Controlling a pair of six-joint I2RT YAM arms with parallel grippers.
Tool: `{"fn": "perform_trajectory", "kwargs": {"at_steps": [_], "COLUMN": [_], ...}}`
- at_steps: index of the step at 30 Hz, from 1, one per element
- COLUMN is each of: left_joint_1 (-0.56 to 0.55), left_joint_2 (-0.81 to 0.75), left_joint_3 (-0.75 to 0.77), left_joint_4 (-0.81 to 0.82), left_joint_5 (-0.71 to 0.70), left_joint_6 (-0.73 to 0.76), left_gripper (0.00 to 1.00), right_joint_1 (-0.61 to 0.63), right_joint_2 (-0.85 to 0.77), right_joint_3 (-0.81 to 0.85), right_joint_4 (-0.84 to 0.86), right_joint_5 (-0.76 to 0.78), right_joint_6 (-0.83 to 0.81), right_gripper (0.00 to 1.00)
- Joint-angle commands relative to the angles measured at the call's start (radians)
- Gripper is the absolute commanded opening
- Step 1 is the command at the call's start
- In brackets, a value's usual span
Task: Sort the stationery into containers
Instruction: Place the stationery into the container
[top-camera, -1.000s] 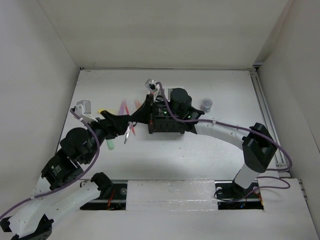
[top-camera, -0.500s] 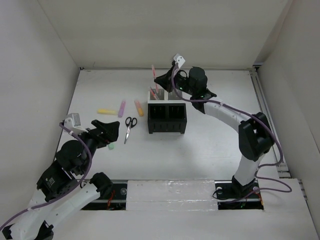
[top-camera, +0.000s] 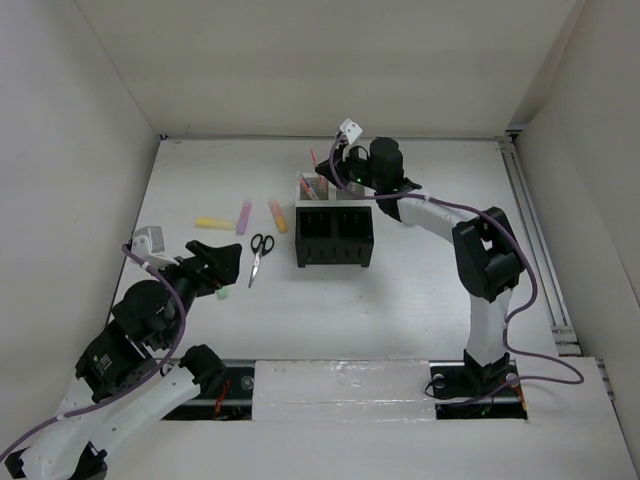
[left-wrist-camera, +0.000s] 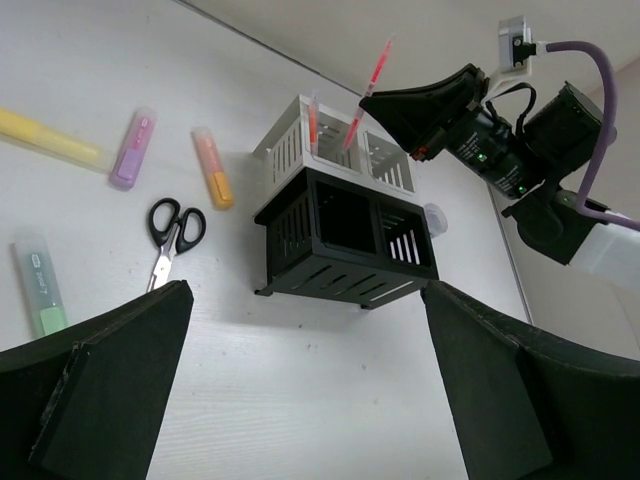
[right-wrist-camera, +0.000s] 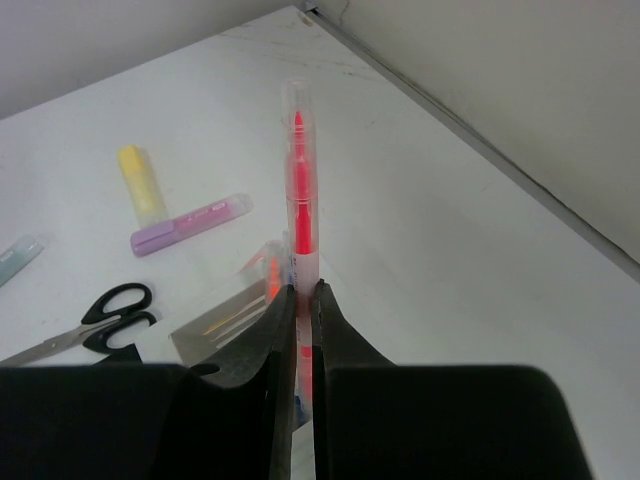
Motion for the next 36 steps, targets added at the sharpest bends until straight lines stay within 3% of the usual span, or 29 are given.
{"fn": "perform_trajectory", "kwargs": {"at_steps": [1, 20, 36], "left_joint_1": [-0.003, -0.003, -0.003], "left_joint_2": [0.000, -0.029, -0.020], "left_joint_3": [-0.002, -0.011, -0.011], "left_joint_4": [0.046, 0.055, 0.065], "left_joint_5": [0.019, 0.037, 0.037], "left_joint_6": [0.023, 0.032, 0.042], "left_gripper": [1.00, 1.00, 1.00], "right_joint_1": [0.010, 0.058, 0.058], "right_joint_2": [0.001, 0.040, 0.077], "right_joint_3": [0.051, -0.016, -0.016], "right_joint_4": [0.060, 0.060, 0.060], "right_joint_5": [-0.018, 0.082, 0.072], "right_joint_6": [-0.024, 0.013, 0.042], "right_gripper": [0.00, 0.02, 0.29]}}
